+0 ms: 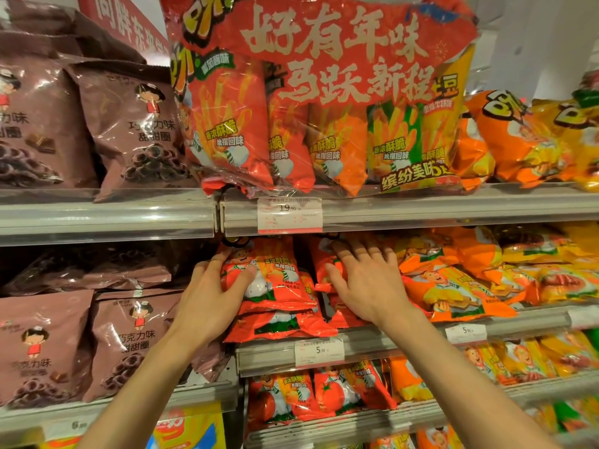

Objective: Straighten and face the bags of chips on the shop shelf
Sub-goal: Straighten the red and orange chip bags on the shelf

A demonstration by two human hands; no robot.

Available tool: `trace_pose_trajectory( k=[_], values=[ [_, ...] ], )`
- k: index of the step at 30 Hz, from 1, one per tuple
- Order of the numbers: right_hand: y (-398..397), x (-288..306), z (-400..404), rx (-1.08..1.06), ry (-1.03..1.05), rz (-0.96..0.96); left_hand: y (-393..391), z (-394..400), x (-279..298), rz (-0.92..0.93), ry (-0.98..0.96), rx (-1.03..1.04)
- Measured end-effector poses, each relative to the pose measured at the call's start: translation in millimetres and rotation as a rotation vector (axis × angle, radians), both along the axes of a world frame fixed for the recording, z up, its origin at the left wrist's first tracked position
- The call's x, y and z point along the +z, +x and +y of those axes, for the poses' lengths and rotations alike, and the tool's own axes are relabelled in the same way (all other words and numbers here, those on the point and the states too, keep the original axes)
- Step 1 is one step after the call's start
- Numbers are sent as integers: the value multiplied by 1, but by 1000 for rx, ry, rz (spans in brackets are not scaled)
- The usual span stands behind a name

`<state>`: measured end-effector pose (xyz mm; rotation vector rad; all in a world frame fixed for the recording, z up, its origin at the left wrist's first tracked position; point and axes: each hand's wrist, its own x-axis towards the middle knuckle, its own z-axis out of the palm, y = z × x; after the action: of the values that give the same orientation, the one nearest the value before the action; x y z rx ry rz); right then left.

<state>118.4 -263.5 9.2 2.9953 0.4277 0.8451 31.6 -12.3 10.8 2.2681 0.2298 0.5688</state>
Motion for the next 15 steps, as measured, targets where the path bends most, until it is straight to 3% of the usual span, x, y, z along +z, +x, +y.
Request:
trace_pose_trajectory(
  k=[5,10,15],
  values=[
    [2,4,-7,-115,11,40,-2,-1,0,3,-22,-17],
    [4,-2,-8,-29,97,129,-4,1,-2,-4,-27,-18],
    [-2,7,-16,36,157,132,-7,6,-3,-21,-152,-71]
  ],
)
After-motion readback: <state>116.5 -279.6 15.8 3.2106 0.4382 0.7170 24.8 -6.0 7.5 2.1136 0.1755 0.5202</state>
